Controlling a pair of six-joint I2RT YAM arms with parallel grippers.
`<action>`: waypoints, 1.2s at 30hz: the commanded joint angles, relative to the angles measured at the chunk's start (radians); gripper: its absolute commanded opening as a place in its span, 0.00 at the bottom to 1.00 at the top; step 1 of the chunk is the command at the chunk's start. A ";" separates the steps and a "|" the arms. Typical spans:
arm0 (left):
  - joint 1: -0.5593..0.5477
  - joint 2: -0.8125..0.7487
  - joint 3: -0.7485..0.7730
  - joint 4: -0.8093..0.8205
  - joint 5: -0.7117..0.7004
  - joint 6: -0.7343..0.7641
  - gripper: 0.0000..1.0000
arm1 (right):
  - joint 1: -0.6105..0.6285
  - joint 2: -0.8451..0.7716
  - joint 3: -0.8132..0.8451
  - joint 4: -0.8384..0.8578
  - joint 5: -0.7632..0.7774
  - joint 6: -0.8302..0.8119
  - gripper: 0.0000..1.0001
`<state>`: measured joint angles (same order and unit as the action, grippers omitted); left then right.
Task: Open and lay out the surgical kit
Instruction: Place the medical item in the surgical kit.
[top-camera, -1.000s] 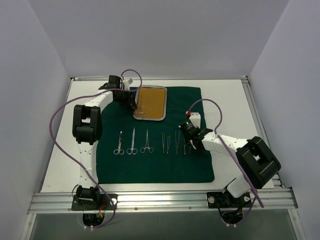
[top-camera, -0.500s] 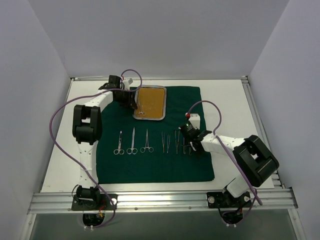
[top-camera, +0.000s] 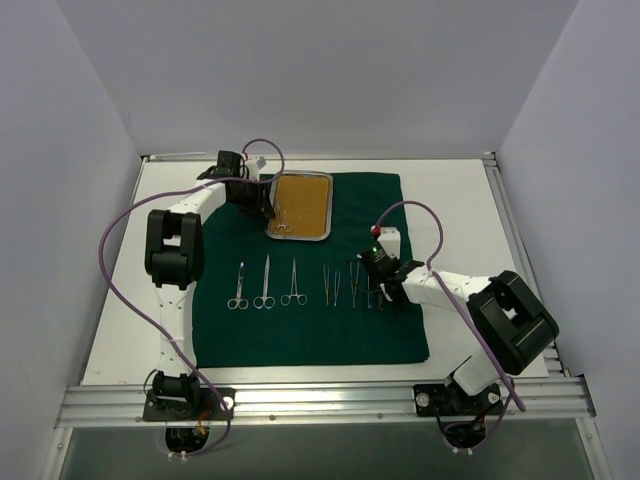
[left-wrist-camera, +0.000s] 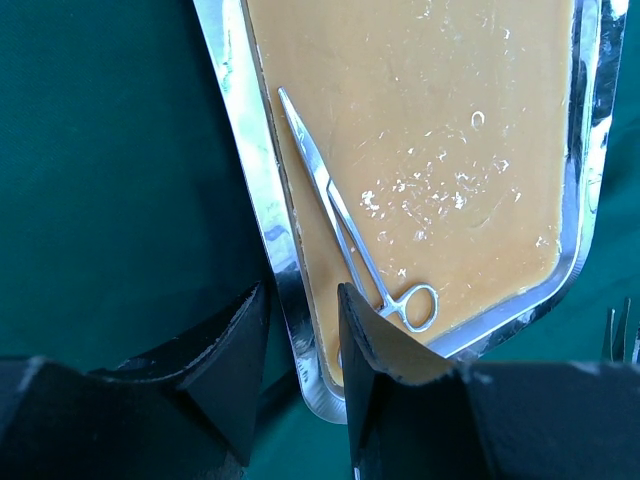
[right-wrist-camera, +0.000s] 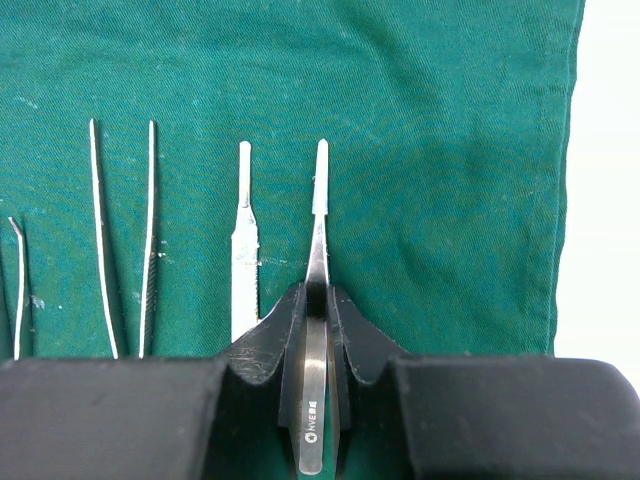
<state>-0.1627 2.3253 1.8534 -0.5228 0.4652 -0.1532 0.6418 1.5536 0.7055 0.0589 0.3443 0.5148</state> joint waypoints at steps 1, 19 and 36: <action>0.003 -0.015 0.033 0.017 0.024 -0.003 0.43 | -0.008 -0.017 0.043 -0.039 0.039 -0.015 0.00; 0.009 -0.021 0.029 0.020 0.027 -0.006 0.43 | -0.022 0.059 0.060 -0.002 0.024 -0.035 0.00; 0.012 -0.023 0.032 0.020 0.030 -0.008 0.43 | -0.021 -0.009 0.067 -0.051 0.053 -0.015 0.18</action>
<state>-0.1555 2.3253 1.8534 -0.5228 0.4763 -0.1539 0.6270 1.5940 0.7605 0.0490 0.3550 0.4934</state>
